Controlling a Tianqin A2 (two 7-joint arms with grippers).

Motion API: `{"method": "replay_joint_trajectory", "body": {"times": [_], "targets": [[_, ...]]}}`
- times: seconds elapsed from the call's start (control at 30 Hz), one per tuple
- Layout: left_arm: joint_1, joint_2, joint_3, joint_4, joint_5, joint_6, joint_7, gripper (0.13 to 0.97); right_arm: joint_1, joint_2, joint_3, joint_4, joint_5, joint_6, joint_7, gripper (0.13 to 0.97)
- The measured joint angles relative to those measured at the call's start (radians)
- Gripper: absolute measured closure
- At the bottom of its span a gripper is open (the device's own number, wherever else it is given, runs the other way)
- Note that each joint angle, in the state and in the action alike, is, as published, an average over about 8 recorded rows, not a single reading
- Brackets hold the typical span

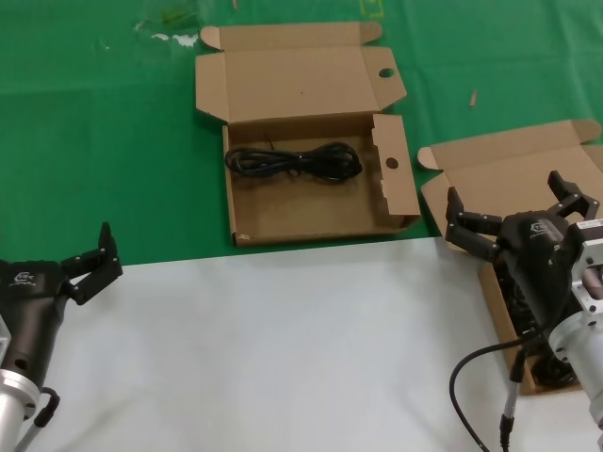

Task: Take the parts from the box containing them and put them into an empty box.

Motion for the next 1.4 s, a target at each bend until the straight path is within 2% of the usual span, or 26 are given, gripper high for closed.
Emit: {"method": "replay_joint_trajectory", "body": {"times": [1.4], "targets": [[0.000,0.000,0.000,0.000,0.000,0.000,0.000,0.132,0.000,0.000,0.000,0.000,0.000,0.000,0.000,0.129]]}}
